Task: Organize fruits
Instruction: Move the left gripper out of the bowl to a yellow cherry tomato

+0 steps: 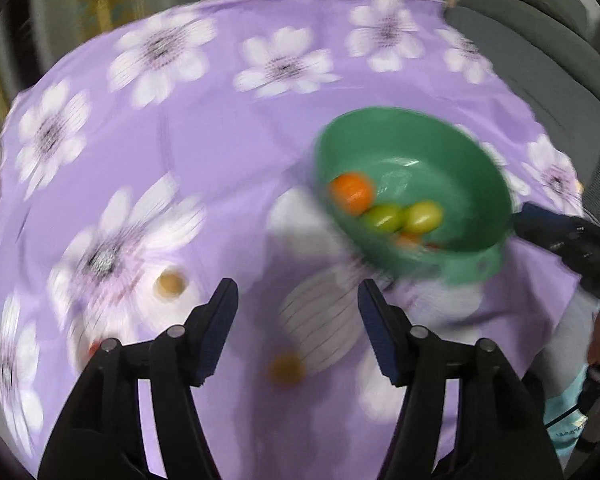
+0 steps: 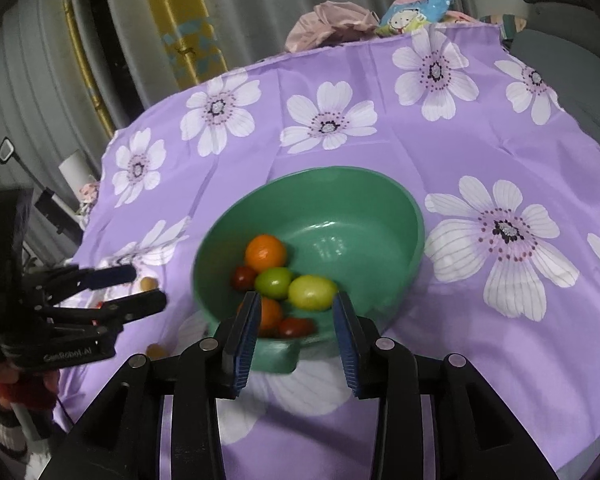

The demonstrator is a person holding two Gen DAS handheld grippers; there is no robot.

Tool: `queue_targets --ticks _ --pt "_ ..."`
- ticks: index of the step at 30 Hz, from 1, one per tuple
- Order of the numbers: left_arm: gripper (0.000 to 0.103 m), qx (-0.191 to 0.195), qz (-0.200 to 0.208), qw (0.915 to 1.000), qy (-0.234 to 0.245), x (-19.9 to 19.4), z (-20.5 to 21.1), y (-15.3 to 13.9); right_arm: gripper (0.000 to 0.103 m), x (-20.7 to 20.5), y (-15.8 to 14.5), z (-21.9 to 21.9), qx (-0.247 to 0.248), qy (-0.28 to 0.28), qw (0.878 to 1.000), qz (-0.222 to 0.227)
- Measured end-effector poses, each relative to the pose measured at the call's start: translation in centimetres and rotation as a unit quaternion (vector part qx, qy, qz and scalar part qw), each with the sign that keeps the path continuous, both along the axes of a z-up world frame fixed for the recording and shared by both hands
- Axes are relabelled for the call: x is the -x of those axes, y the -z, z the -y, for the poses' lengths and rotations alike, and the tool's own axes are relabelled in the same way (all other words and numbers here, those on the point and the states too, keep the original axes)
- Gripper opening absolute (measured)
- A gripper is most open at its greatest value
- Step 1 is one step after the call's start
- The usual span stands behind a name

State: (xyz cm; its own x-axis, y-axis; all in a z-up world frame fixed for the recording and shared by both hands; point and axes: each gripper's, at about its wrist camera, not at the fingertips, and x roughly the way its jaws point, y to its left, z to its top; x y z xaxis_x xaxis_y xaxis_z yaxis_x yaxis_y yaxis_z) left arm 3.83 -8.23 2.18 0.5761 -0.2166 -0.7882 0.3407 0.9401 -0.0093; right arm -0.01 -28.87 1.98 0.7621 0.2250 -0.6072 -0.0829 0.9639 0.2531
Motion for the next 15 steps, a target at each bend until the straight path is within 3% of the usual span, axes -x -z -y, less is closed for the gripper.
queue_targets --ticks 7,15 --pt "0.062 0.043 -0.073 0.9927 -0.087 4.4 -9.1 3.6 0.042 1.8 0.2 -3.3 0.017 -0.052 0.998 -0.009" --pt "0.062 0.074 -0.079 0.9888 -0.103 9.0 -12.6 4.9 0.042 2.9 2.1 -9.4 0.04 -0.136 0.989 -0.04"
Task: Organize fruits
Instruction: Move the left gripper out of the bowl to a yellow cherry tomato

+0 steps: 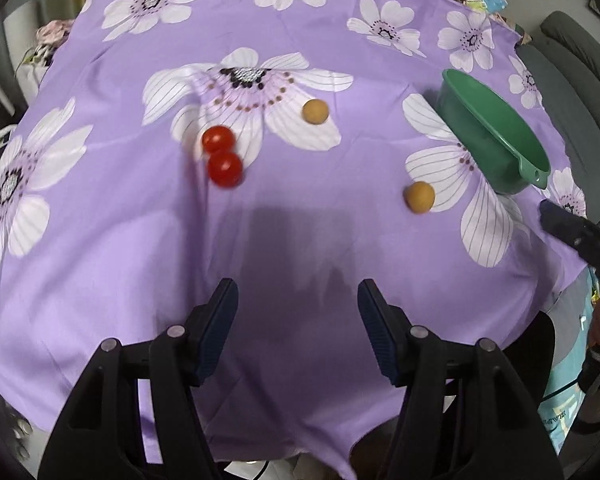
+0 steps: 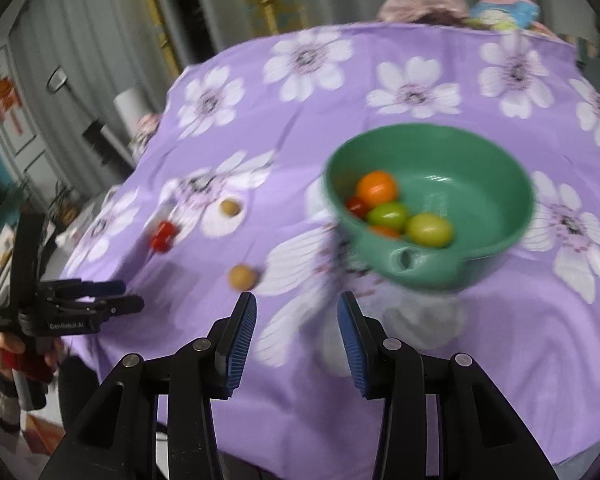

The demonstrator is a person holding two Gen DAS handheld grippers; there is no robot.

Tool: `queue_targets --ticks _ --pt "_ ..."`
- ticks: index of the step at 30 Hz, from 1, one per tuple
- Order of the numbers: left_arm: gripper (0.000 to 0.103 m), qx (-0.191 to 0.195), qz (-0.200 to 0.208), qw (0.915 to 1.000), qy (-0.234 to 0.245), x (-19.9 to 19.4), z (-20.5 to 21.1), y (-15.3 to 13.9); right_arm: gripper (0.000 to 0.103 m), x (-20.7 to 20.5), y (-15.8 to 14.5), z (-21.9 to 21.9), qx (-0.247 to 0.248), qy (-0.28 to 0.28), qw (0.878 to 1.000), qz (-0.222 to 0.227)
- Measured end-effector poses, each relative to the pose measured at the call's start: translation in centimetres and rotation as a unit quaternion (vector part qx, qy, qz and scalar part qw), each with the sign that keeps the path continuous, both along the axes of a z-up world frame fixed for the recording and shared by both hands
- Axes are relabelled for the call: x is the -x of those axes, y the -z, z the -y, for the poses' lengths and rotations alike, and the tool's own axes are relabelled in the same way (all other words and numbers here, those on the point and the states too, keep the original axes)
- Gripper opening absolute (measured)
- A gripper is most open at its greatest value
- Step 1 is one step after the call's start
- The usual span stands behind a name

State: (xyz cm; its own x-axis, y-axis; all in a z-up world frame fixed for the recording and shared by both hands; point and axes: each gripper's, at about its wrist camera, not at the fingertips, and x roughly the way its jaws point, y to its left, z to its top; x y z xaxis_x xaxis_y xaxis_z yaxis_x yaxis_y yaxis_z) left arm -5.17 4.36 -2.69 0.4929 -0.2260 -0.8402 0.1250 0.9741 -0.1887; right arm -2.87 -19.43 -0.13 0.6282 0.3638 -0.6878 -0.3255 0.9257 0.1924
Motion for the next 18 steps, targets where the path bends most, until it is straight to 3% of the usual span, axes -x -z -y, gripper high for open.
queue_targets --ticks 7,18 --pt "0.062 0.023 0.004 0.9995 0.019 0.7 -0.8 0.6 0.042 -0.8 2.1 -4.9 0.026 -0.033 0.998 -0.038" --pt "0.062 0.057 0.023 0.9975 0.035 -1.8 -1.6 -0.2 0.042 -4.8 4.0 -7.0 0.054 -0.012 0.996 -0.065"
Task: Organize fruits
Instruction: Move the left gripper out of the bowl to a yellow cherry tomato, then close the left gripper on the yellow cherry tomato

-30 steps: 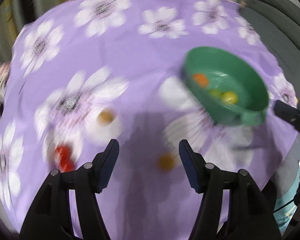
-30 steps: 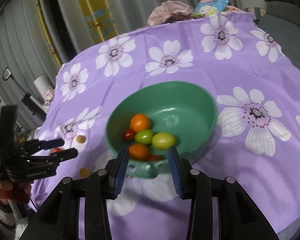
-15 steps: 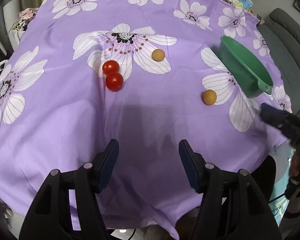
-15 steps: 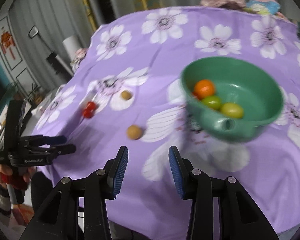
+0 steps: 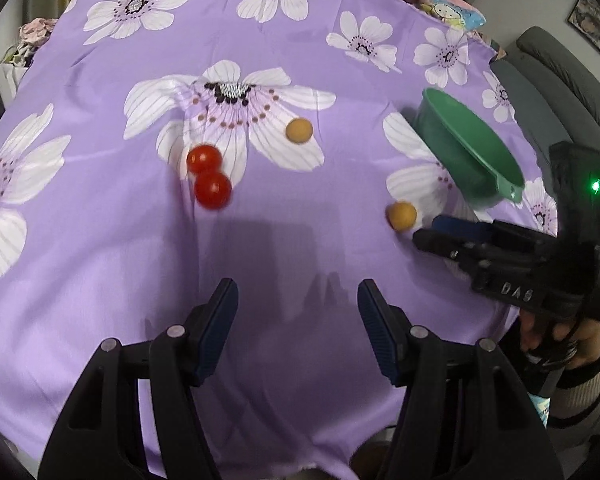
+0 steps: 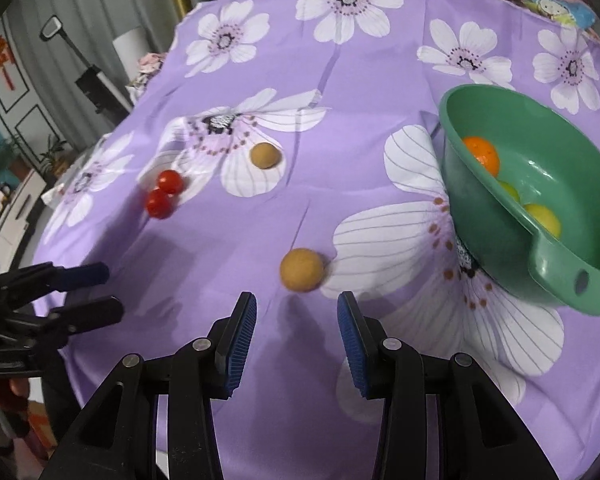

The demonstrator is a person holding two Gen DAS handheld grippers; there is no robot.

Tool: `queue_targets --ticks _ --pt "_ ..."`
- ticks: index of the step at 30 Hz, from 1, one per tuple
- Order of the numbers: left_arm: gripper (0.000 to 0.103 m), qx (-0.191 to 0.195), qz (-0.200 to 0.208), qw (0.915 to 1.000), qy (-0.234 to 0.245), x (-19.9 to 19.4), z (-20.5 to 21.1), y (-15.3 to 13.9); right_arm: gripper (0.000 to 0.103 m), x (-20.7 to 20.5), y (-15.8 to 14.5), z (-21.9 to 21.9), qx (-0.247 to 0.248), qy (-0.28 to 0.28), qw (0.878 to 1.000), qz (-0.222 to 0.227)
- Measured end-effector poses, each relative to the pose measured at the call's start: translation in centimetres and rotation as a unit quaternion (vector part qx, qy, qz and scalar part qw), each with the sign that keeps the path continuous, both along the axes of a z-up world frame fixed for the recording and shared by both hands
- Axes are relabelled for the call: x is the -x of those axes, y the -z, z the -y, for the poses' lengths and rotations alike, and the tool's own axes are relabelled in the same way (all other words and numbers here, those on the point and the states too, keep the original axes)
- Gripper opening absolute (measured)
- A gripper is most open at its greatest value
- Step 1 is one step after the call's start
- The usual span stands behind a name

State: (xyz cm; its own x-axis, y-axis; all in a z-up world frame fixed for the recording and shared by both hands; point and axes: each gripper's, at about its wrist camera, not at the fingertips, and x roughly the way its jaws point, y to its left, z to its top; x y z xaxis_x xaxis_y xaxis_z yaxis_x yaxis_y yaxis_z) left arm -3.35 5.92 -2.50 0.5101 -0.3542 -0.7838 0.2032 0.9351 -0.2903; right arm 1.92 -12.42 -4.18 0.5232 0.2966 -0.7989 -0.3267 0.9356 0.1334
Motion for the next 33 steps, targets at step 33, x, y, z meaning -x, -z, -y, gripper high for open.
queue_targets --ticks 33 --pt "0.04 -0.109 -0.015 0.9938 0.018 -16.4 6.3 1.8 0.028 -2.6 0.8 1.1 -0.056 -0.041 0.998 -0.002"
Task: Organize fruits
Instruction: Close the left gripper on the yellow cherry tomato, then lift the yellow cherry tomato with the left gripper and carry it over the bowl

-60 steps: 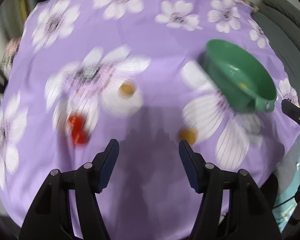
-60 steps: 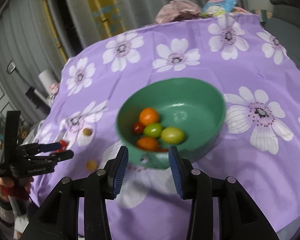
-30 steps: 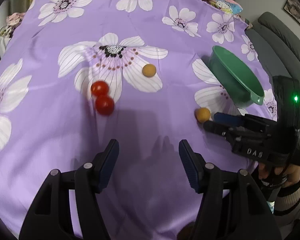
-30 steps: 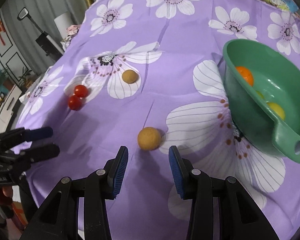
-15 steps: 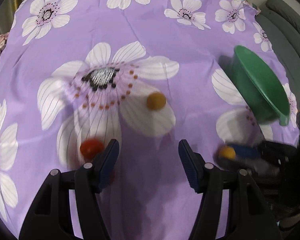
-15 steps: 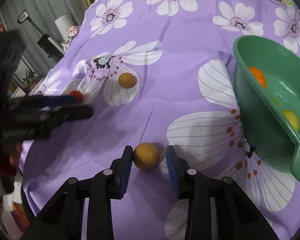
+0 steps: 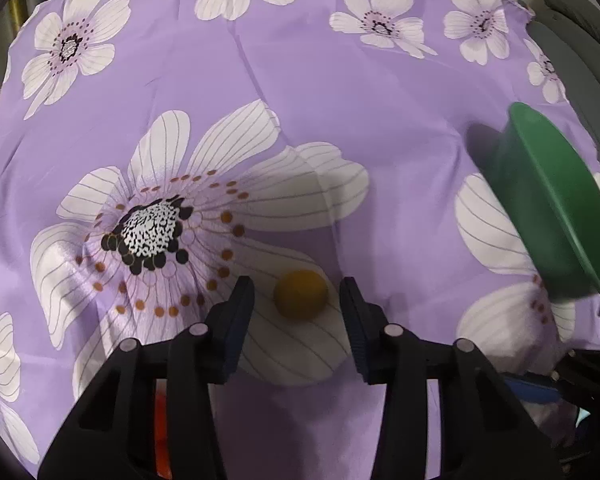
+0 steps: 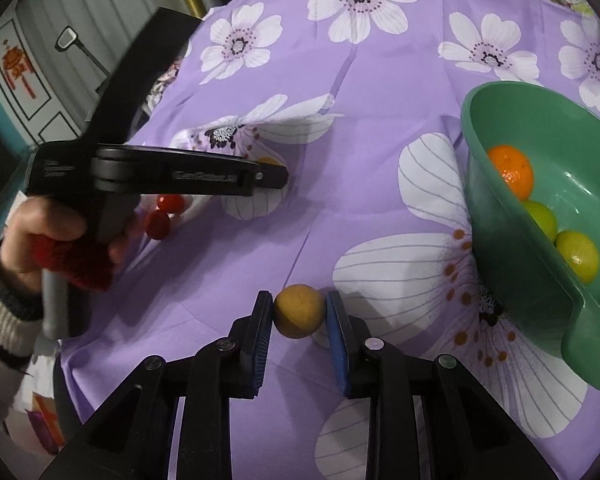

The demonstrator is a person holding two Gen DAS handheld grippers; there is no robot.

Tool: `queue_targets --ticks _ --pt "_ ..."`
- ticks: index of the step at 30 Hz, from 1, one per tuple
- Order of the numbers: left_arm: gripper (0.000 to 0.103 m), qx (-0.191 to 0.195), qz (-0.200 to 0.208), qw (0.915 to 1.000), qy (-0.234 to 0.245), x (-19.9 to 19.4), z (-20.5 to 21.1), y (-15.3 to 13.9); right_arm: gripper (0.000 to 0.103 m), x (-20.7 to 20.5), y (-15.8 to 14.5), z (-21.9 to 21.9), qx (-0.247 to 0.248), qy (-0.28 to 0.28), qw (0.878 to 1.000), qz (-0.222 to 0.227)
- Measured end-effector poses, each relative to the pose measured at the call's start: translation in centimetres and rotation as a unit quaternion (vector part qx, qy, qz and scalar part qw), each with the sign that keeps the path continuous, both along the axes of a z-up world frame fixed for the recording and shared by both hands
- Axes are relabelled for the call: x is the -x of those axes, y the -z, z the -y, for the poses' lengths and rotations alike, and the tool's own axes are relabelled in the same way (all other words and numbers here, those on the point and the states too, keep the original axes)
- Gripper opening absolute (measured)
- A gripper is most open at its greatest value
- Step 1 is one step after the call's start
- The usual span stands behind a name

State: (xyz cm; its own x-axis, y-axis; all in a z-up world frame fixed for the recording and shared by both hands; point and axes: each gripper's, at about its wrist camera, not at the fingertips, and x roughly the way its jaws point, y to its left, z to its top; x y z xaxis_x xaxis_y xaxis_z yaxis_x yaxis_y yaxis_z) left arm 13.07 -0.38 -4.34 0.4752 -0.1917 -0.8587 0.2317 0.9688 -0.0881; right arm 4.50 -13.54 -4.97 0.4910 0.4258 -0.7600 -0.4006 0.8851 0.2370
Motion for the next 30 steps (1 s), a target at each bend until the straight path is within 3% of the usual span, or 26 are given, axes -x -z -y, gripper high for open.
queue_targets --ticks 3,5,15,30 --pt "0.04 0.001 0.009 1.0 -0.003 -0.1 0.2 0.0 0.028 0.0 0.0 0.3 -0.01 0.0 1.0 -0.002" --pt "0.026 0.005 0.012 0.9999 -0.004 -0.2 0.3 -0.1 0.028 -0.1 -0.1 0.4 -0.015 0.0 1.0 -0.001" --pt "0.027 0.017 0.0 0.9998 0.003 1.4 0.5 -0.4 0.028 -0.1 -0.3 0.6 -0.013 0.003 1.0 0.001" --pt "0.027 0.012 0.013 0.9996 0.022 8.9 1.7 -3.1 0.029 2.8 -2.3 1.0 -0.01 0.003 1.0 0.029"
